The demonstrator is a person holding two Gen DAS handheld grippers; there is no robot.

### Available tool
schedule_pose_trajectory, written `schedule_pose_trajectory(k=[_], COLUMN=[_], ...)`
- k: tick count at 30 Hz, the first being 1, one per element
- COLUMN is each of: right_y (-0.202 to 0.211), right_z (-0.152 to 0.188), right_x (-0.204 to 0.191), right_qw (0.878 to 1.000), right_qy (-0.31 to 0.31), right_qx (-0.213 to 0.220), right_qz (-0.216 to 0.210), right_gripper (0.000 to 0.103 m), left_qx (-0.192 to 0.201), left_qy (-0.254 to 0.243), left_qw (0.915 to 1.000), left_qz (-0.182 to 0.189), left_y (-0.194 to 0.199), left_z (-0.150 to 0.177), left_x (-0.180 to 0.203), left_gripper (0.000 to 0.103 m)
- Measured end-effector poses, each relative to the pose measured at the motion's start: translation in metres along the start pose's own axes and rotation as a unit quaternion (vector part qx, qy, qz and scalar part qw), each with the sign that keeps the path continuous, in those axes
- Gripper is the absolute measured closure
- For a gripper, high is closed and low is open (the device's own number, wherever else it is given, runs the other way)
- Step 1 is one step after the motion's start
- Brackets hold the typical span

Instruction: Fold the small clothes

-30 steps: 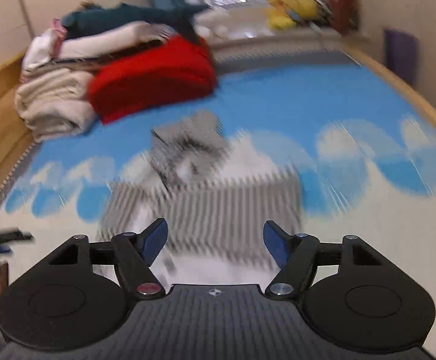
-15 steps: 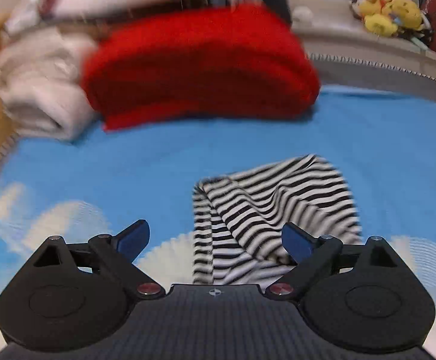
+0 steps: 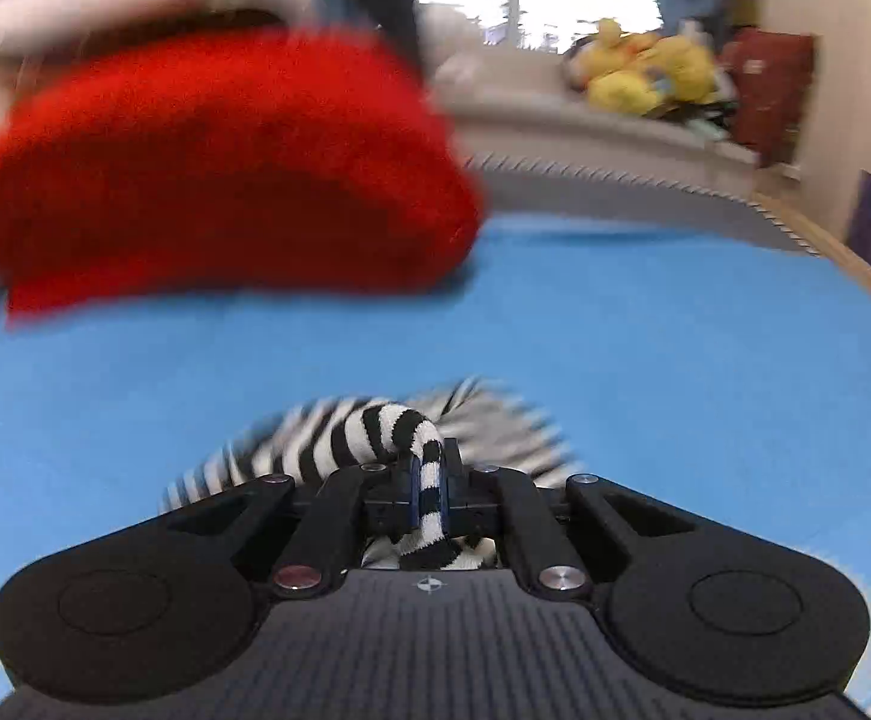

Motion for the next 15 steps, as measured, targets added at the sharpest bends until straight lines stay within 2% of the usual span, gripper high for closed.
schedule_pose_trajectory(k=[2,4,6,8,10,12,15], right_y=[0.046,0.104,0.173,0.239,0.3,0.344,0.373], right_z=[-0.037,-0.065,-0.073,-0.06,-0.021,0.035,0.152], right_x=[0.021,0.032,0.036,0.04,0.051,0.061,0.081], right_qw=[0.999,0.996,0.99,0.984,0.979,0.976,0.973], right_qy=[-0.016,-0.015,0.009,0.047,0.077,0.116,0.17], right_qx=[0.037,0.067,0.087,0.1,0.095,0.082,0.003], right_qz=[-0.019,-0.058,-0.108,-0.142,-0.162,-0.164,-0.158], right_gripper=[0.098,0.098,0.098,0.097,0.096,0.094,0.092], left_qx=[-0.008,-0.012,-0.007,0.004,0.013,0.014,0.012], left_qy=[-0.001,-0.003,0.003,0.008,0.01,0.01,0.01], left_qw=[1.0,0.9999,1.0,0.9999,0.9997,0.9995,0.9993], left_qz=[-0.003,0.0,0.006,0.011,0.016,0.025,0.033], left_y=[-0.002,-0.001,0.006,0.016,0.025,0.032,0.038], left_z=[0.001,0.002,0.001,0.001,0.001,0.002,0.007], left_x=[0.001,0.003,0.004,0.005,0.009,0.014,0.023], left_gripper=[0.0,0.0,0.0,0.0,0.0,0.0,0.0])
Point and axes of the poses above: each gripper's, at about its wrist camera, not at the fingertips, and y roughly against the way its jaws point, x to its right, z to its underside, the point moved 8 cm from there along -y, roughly the way its jaws point, and after that the axes turned 1 degree about -y, right-handed, at the moved point
